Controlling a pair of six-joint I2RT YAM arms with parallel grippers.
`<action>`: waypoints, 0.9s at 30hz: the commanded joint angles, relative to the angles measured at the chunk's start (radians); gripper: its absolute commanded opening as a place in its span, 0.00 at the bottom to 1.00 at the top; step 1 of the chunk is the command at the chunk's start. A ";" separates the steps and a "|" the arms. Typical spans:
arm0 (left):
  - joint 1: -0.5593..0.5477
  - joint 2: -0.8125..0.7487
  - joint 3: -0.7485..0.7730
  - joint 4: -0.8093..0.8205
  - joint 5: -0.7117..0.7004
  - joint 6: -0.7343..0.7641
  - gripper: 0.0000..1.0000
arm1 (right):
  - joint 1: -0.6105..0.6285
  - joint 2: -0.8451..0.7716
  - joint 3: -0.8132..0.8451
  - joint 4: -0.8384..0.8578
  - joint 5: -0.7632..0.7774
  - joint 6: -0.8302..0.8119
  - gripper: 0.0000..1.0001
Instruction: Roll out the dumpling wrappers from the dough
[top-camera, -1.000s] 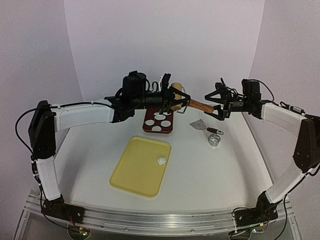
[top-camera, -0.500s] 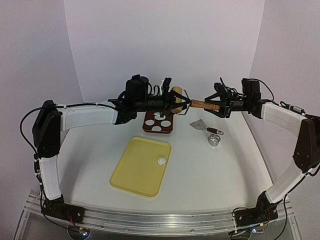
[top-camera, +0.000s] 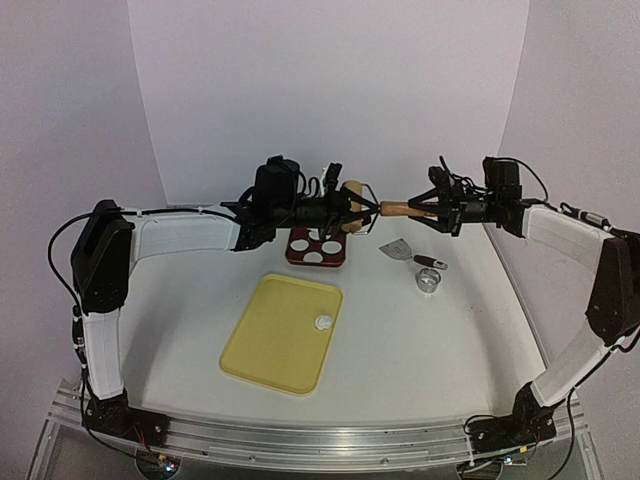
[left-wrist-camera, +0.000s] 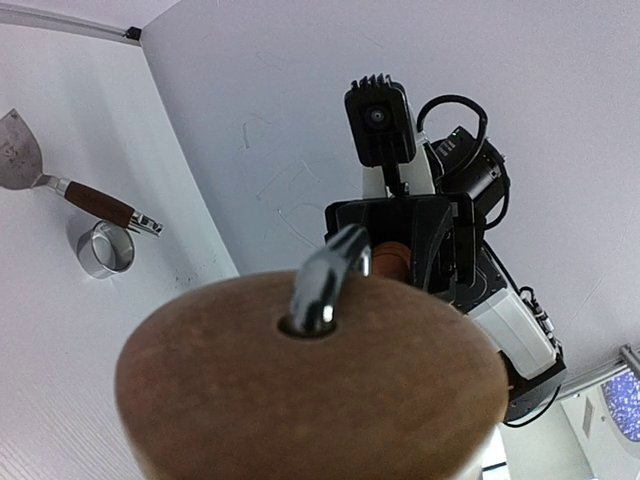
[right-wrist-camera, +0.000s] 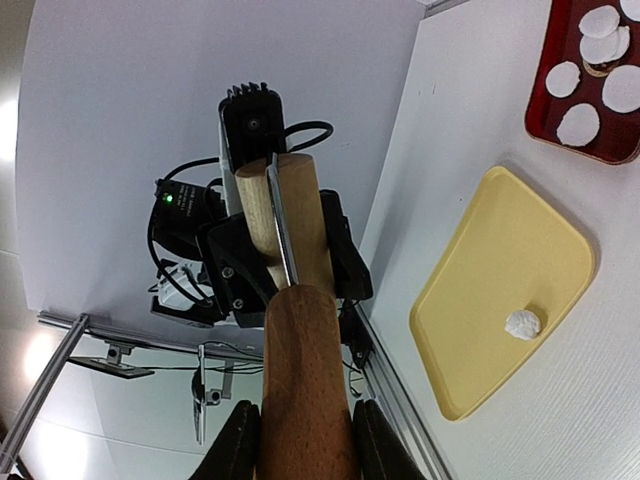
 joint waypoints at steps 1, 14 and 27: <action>0.020 -0.004 0.049 -0.150 0.000 0.103 0.59 | 0.006 -0.057 0.004 0.048 0.054 -0.008 0.00; 0.163 -0.258 -0.177 -0.780 -0.330 0.441 0.96 | 0.004 -0.039 0.051 -0.438 0.482 -0.198 0.00; 0.163 -0.149 -0.232 -1.032 -0.516 0.437 0.72 | 0.146 0.023 -0.023 -0.517 0.461 -0.137 0.00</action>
